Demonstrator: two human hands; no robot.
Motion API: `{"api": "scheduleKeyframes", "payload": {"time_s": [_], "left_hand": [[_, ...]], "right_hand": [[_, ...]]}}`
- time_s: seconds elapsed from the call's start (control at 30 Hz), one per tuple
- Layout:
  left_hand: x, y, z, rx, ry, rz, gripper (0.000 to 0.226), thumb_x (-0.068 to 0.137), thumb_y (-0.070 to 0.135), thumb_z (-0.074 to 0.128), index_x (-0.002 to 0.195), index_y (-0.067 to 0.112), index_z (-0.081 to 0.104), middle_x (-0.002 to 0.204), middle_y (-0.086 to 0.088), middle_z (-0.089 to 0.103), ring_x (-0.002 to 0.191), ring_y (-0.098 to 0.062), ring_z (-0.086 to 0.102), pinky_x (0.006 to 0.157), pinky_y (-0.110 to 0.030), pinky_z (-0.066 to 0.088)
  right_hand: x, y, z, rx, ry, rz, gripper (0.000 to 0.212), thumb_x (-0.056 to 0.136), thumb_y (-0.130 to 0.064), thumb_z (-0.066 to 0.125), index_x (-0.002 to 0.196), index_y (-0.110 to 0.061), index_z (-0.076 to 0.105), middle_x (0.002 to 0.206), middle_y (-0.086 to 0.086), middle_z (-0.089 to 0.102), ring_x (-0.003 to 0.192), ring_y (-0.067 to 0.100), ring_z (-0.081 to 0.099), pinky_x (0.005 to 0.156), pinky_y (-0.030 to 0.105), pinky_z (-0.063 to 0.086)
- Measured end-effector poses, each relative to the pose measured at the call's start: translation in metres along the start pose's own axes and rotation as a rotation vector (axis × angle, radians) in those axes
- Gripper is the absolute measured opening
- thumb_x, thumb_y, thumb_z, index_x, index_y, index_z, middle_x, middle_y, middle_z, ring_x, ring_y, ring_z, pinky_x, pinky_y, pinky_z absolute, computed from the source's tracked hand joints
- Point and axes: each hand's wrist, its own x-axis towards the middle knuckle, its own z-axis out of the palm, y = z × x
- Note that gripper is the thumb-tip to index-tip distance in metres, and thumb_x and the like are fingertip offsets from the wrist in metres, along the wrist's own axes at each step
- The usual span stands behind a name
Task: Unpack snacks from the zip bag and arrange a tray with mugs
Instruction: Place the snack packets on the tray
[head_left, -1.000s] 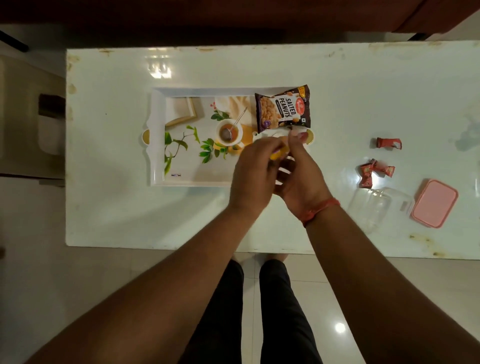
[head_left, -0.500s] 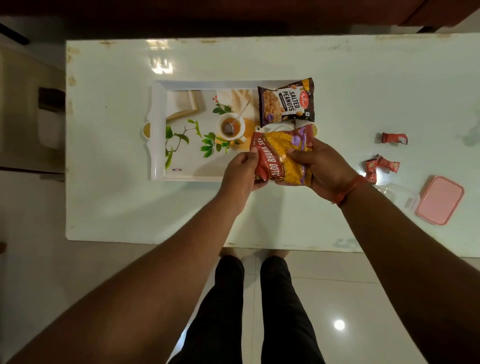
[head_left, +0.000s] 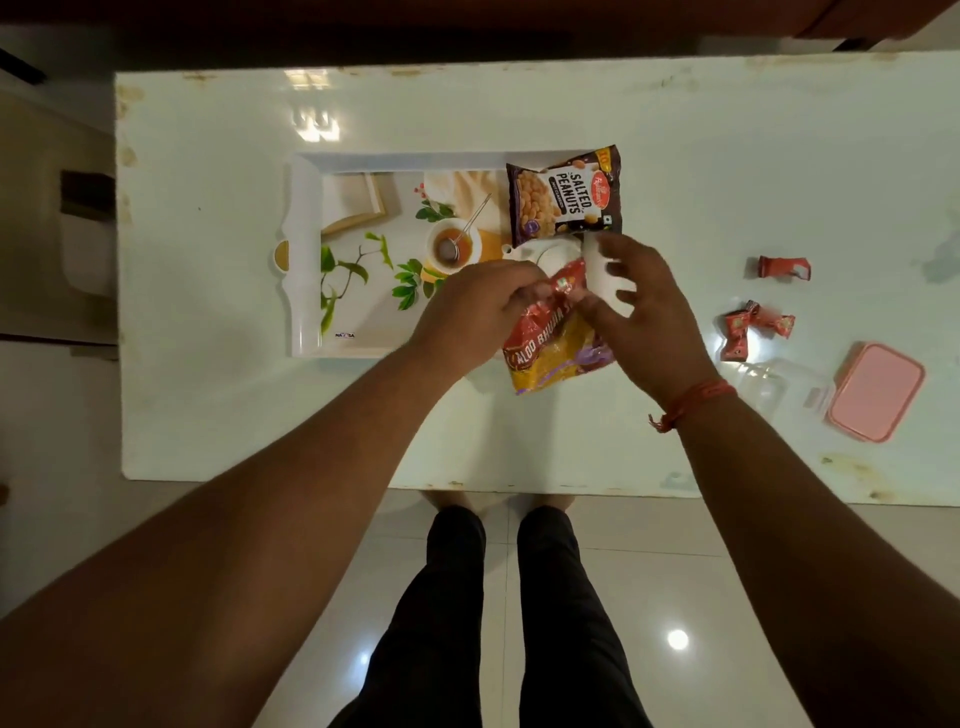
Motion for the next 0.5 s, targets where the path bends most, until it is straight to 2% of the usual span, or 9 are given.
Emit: {"api": "scheduleKeyframes", "payload": {"time_s": [0.1, 0.17, 0.2, 0.27, 0.33, 0.4, 0.5], "left_hand": [[0.01, 0.008, -0.008, 0.154, -0.035, 0.189, 0.022, 0.094, 0.027, 0.053, 0.105, 0.019, 0.071, 0.098, -0.001, 0.068, 0.096, -0.021, 0.058, 0.079, -0.041, 0.049], [0.014, 0.012, -0.008, 0.159, 0.097, 0.202, 0.02, 0.094, 0.027, 0.056, 0.105, 0.02, 0.071, 0.102, -0.001, 0.067, 0.099, -0.021, 0.055, 0.082, -0.041, 0.047], [0.015, 0.013, -0.007, 0.111, 0.208, 0.146, 0.021, 0.094, 0.028, 0.056, 0.108, 0.02, 0.069, 0.107, -0.001, 0.065, 0.102, -0.021, 0.055, 0.085, -0.04, 0.047], [0.014, 0.016, -0.001, -0.11, 0.415, -0.075, 0.024, 0.095, 0.029, 0.055, 0.114, 0.018, 0.065, 0.115, -0.003, 0.06, 0.107, -0.021, 0.057, 0.088, -0.039, 0.05], [0.013, 0.015, 0.01, -0.276, 0.462, -0.304, 0.027, 0.095, 0.025, 0.055, 0.119, 0.015, 0.061, 0.124, -0.007, 0.053, 0.109, -0.023, 0.058, 0.09, -0.039, 0.052], [0.011, 0.011, 0.025, -0.284, 0.296, -0.478, 0.033, 0.095, 0.022, 0.056, 0.127, 0.015, 0.056, 0.135, -0.012, 0.046, 0.117, -0.027, 0.055, 0.096, -0.039, 0.049], [0.004, 0.006, 0.048, -0.281, -0.031, -0.547, 0.043, 0.098, 0.022, 0.051, 0.141, 0.018, 0.046, 0.142, -0.014, 0.045, 0.129, -0.031, 0.048, 0.106, -0.044, 0.042]], "right_hand": [[0.005, -0.014, -0.003, -0.195, -0.166, -0.061, 0.035, 0.091, -0.027, 0.07, 0.125, -0.02, 0.063, 0.104, -0.006, 0.064, 0.097, 0.012, 0.061, 0.082, 0.023, 0.048], [0.008, -0.012, 0.0, -0.178, -0.151, 0.005, 0.022, 0.092, -0.022, 0.068, 0.113, -0.019, 0.069, 0.095, -0.005, 0.066, 0.088, 0.016, 0.063, 0.081, 0.033, 0.055], [0.009, -0.01, 0.001, -0.132, -0.103, 0.055, 0.017, 0.091, -0.022, 0.067, 0.108, -0.02, 0.07, 0.093, -0.004, 0.067, 0.085, 0.019, 0.065, 0.079, 0.038, 0.057], [0.011, -0.002, 0.004, 0.038, 0.013, 0.198, 0.007, 0.09, -0.025, 0.067, 0.096, -0.023, 0.068, 0.092, -0.002, 0.068, 0.085, 0.024, 0.07, 0.075, 0.044, 0.061], [0.011, 0.007, 0.009, 0.305, 0.071, 0.395, 0.005, 0.09, -0.022, 0.067, 0.091, -0.018, 0.063, 0.097, 0.004, 0.07, 0.086, 0.027, 0.073, 0.07, 0.046, 0.063], [0.013, 0.019, 0.015, 0.374, 0.099, 0.52, 0.005, 0.089, -0.023, 0.067, 0.09, -0.019, 0.064, 0.099, 0.006, 0.072, 0.088, 0.028, 0.073, 0.071, 0.047, 0.063], [0.016, 0.034, 0.022, 0.162, 0.097, 0.535, 0.016, 0.087, -0.035, 0.063, 0.097, -0.022, 0.065, 0.099, 0.002, 0.072, 0.087, 0.026, 0.072, 0.076, 0.049, 0.061]]}}
